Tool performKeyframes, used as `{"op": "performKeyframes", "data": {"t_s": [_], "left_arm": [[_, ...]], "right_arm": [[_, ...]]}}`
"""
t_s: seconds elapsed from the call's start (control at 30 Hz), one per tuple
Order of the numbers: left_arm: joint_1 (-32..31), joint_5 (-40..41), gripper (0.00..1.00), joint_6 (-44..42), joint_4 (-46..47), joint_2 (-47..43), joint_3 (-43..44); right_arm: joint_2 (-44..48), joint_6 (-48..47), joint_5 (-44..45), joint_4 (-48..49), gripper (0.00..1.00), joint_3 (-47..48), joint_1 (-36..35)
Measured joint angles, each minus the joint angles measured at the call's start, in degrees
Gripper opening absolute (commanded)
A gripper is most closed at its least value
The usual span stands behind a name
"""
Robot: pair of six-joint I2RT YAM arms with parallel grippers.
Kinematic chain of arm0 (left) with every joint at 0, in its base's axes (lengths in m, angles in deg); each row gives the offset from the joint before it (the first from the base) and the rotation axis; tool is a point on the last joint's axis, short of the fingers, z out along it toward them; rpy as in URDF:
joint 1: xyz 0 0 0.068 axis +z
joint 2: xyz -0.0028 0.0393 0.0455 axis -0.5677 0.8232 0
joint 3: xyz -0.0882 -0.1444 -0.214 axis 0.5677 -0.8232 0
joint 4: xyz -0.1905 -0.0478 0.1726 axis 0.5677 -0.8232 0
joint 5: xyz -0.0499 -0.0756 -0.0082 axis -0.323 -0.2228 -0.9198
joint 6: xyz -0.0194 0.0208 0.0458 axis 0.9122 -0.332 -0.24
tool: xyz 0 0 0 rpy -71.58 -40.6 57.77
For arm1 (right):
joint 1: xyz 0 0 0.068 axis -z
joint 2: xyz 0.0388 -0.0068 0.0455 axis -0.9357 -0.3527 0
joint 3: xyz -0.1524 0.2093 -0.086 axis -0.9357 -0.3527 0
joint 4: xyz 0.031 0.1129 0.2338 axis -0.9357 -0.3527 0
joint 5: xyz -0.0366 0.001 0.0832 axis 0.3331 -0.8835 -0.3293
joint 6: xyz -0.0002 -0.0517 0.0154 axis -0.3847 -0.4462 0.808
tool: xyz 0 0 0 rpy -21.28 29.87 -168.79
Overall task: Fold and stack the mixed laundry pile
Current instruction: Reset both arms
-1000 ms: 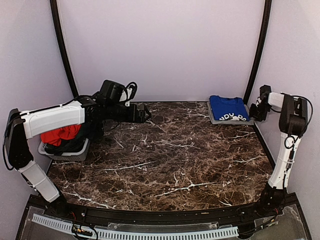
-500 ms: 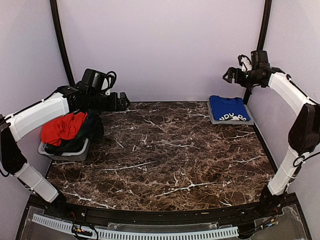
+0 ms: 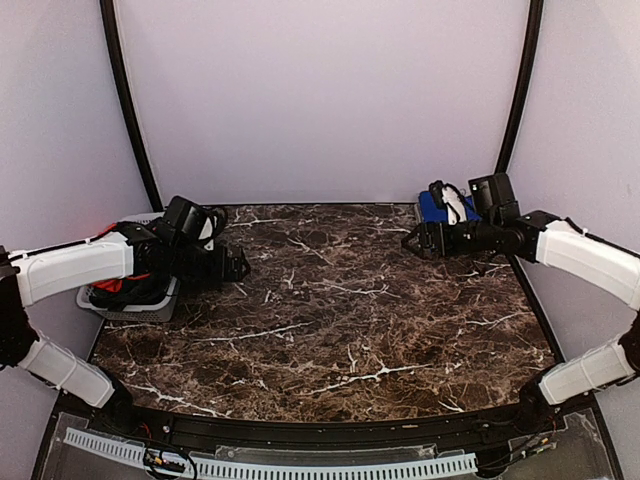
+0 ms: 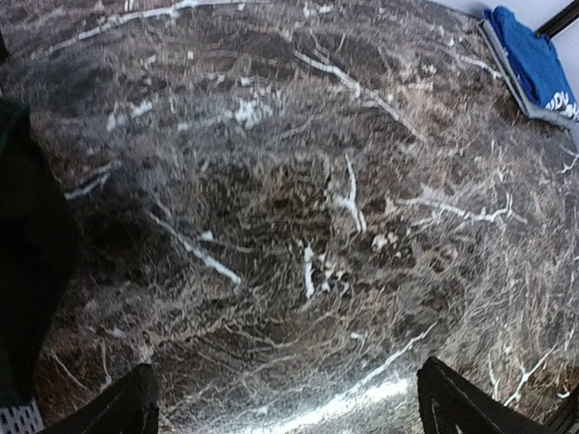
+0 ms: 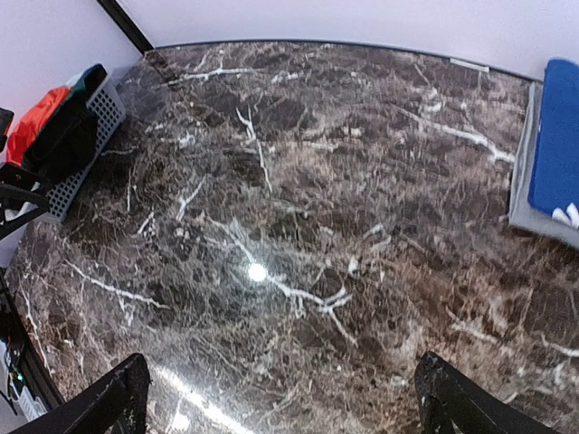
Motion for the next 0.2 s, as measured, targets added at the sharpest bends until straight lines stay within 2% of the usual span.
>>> {"op": "performKeyframes", "data": {"t_s": [0.2], "left_arm": [[-3.0,0.2,0.99,2.1,2.0,1.4,-3.4]], "right_arm": [[5.3,2.1,0.5,3.2,0.99,-10.6,-0.7]]}}
